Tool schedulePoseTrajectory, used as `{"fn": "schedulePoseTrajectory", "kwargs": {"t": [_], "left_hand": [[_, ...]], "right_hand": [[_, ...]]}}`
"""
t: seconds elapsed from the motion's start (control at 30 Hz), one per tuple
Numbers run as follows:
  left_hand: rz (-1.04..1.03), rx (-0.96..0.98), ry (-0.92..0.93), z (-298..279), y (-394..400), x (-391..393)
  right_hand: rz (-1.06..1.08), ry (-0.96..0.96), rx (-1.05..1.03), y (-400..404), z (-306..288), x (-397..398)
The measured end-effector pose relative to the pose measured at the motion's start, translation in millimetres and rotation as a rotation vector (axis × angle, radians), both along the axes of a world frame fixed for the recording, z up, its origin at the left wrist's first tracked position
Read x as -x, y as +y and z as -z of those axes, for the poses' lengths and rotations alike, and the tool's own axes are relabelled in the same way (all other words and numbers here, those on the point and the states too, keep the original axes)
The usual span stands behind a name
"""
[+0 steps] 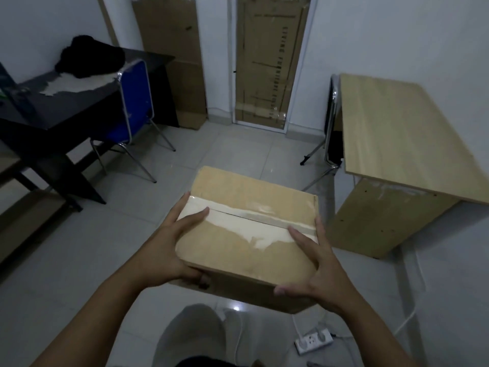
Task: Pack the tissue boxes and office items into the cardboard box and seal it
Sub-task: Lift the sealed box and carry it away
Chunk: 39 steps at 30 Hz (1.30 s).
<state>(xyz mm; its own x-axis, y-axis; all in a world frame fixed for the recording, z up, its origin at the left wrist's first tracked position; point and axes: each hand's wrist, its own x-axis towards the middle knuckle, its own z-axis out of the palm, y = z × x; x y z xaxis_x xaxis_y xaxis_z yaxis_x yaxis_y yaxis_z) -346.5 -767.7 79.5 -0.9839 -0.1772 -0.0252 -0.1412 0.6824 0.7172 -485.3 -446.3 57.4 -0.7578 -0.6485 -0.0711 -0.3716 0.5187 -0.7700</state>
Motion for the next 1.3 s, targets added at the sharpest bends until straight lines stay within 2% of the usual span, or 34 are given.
{"fn": "schedulePoseTrajectory", "kwargs": {"t": [0.33, 0.53, 0.8, 1.0, 1.2, 1.23, 1.3], "left_hand": [[-0.078, -0.021, 0.022, 5.7, -77.3, 146.6], [-0.098, -0.078, 0.043, 38.1, -196.3, 271.8], [-0.085, -0.111, -0.045, 16.2, -351.5, 415.0], [-0.057, -0.074, -0.068, 14.8, -424.3, 519.1], [-0.048, -0.068, -0.08, 25.6, -491.9, 651.7], [-0.06, -0.08, -0.091, 32.7, -512.1, 687.1], [-0.066, -0.071, -0.098, 32.1, -524.2, 710.8]], "right_hand": [[-0.074, 0.035, -0.059, -91.1, -9.8, 170.6], [-0.07, 0.033, -0.077, -209.9, 13.6, 298.9], [-0.048, -0.017, -0.103, -361.0, 4.0, 434.2], [-0.032, -0.029, -0.079, -432.2, 11.1, 531.3], [-0.022, -0.062, -0.034, -502.6, 29.1, 660.7], [-0.036, -0.088, -0.031, -518.0, 36.8, 701.1], [-0.046, -0.065, -0.054, -536.2, 34.2, 726.7]]}}
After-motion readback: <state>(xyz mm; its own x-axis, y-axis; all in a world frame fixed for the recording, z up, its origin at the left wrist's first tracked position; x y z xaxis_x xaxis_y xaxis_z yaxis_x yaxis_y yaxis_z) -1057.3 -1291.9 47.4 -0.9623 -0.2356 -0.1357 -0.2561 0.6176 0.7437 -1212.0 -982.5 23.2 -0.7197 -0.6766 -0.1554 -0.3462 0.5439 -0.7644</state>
